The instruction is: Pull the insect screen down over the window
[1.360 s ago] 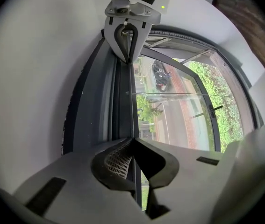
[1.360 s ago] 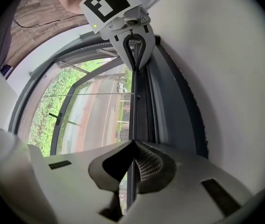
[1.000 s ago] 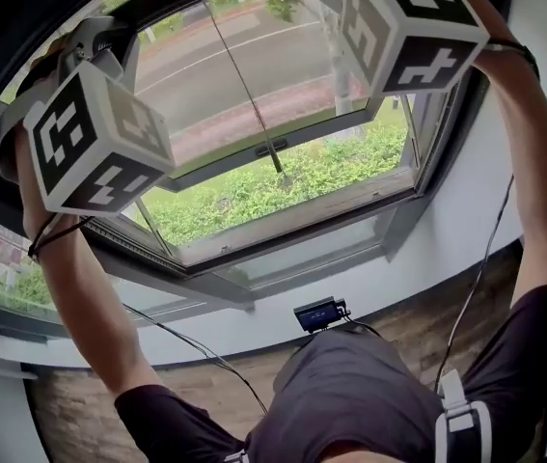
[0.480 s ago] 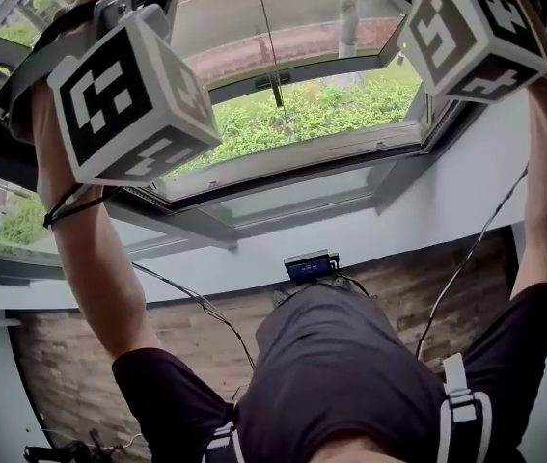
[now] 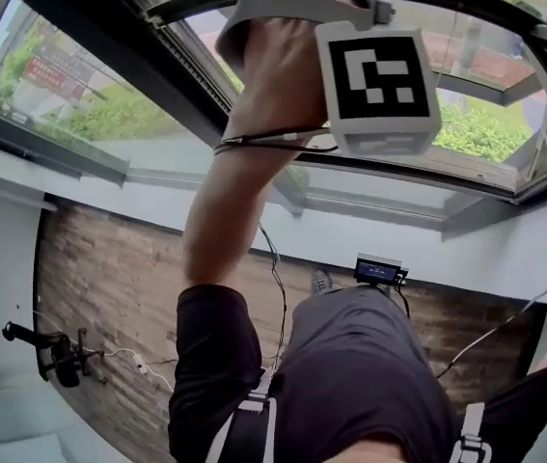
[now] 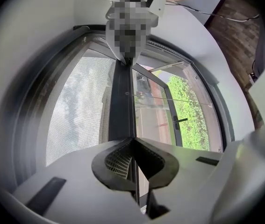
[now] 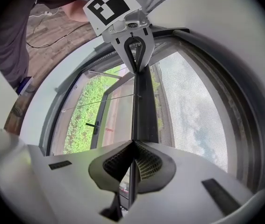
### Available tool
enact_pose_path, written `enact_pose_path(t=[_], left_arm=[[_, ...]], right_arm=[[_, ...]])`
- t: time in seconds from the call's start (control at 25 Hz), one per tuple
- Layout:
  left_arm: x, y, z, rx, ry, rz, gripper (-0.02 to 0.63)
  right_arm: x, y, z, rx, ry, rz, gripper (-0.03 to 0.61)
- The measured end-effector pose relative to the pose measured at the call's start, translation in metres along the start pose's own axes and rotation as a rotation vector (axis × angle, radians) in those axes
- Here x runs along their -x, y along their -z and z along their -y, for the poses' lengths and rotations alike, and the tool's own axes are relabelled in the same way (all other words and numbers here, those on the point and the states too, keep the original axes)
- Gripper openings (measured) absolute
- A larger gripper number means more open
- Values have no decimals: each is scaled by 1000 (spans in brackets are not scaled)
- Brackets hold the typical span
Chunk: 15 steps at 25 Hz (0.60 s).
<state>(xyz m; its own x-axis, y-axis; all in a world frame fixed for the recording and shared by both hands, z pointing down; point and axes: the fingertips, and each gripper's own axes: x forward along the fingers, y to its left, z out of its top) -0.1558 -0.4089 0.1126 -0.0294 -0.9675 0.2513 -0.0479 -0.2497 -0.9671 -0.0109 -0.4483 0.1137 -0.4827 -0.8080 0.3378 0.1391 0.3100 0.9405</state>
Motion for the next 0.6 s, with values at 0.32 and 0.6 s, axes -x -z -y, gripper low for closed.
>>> enact_pose_path(t=[0.32, 0.6], left_arm=[[-16, 11, 26, -32, 31, -27, 17], [-25, 3, 61, 22, 103, 13, 17]], right_arm=[[-21, 1, -28, -51, -15, -20, 18], [-23, 8, -55, -46, -77, -46, 18]])
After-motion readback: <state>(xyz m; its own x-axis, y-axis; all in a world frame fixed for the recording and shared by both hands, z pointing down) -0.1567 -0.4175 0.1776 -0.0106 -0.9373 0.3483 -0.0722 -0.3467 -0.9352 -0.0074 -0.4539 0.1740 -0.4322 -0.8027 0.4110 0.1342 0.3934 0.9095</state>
